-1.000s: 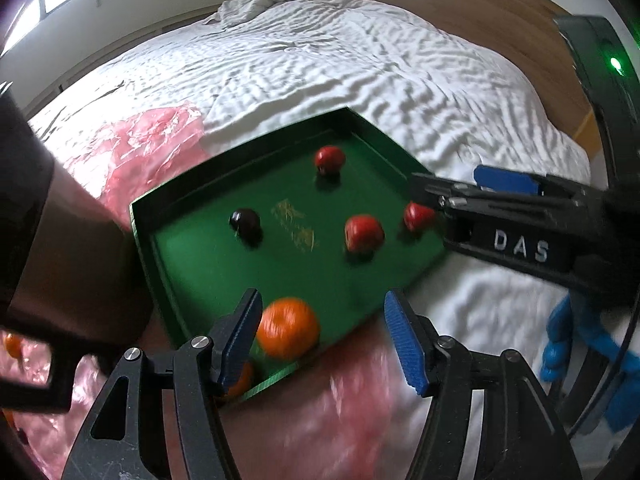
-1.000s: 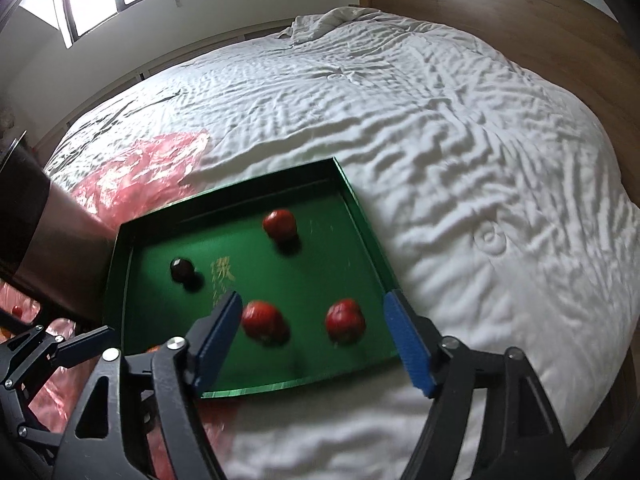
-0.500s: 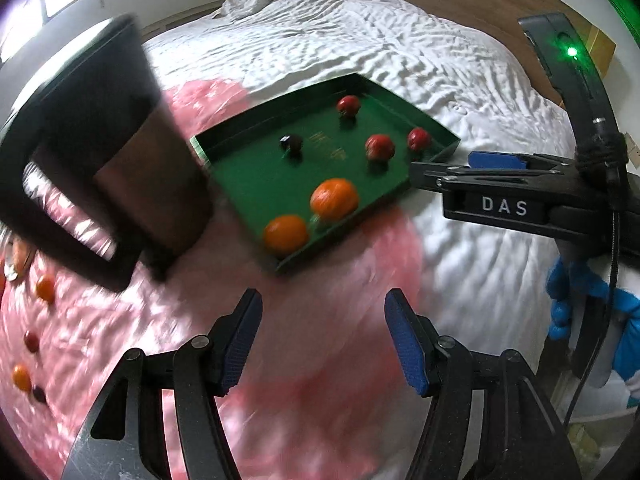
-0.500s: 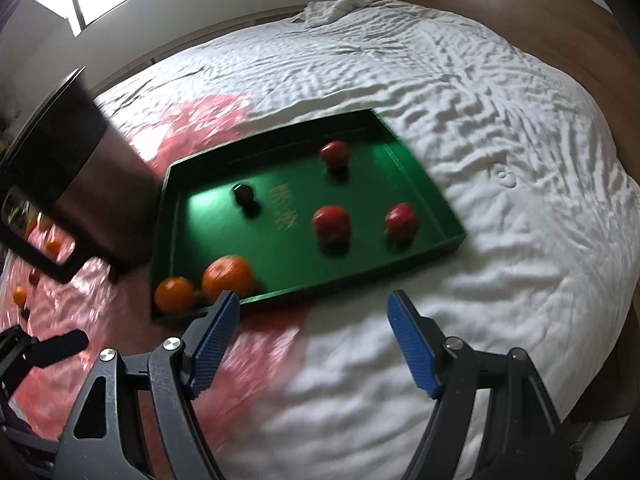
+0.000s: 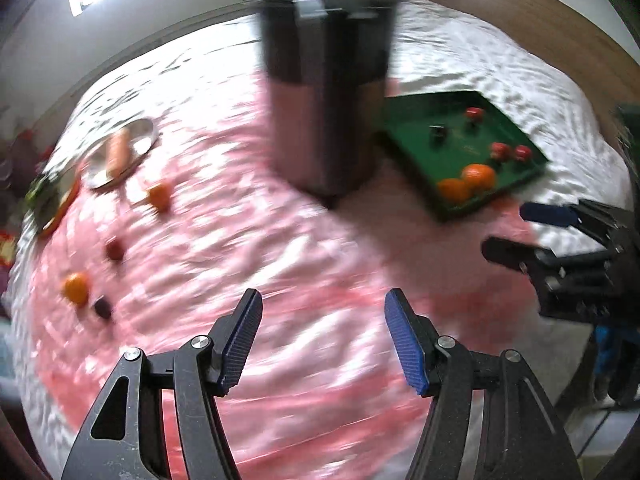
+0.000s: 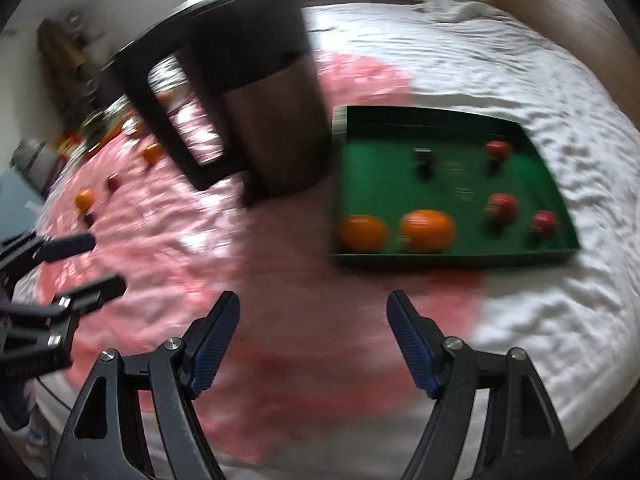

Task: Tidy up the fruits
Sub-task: 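Move both open tools back toward the remaining fruit, then grasp a dark plum with the left tool while the right tool grasps a red apple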

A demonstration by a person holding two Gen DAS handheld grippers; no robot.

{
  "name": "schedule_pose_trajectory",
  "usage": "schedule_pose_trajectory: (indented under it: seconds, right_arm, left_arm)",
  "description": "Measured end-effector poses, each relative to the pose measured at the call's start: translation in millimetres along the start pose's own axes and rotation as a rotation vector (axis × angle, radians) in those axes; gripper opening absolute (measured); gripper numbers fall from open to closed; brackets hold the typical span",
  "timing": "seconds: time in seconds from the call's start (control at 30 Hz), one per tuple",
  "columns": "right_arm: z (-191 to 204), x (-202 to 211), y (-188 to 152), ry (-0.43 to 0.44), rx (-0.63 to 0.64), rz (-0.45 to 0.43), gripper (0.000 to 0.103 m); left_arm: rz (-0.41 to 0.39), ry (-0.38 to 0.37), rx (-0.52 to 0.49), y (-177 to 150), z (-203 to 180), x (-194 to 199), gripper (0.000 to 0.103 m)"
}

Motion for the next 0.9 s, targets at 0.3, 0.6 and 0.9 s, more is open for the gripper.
schedule_pose_trajectory:
  seconds: [0.3, 0.6, 0.9]
  right_arm:
    - [102.8, -35.5, -9.1, 0.131, 0.124, 0.078, 0.103]
    - [193.5, -74.8, 10.8, 0.258, 0.201, 0.1, 0.103]
    - [262.2, -116.3, 32.8, 0.349, 0.241, 0.118, 0.094]
  left_arm:
    - [0.026, 0.11, 0.172, -51.9, 86.2, 0.6, 0.058]
    - [0.0, 0.221, 0.351, -95.8, 179.4, 1.5, 0.058]
    - [-0.012, 0.196, 0.421, -112.0, 229.2, -22.6, 0.057]
Point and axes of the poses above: each gripper's, at about its wrist camera, not at the fingertips, and x roughly against the way its jaws point, z to its left, y to its top, the point moved 7 cm from there along -x, roughly the way its jaws point, and after that the axes turned 13 degrees about -x, right-handed, at the moved point
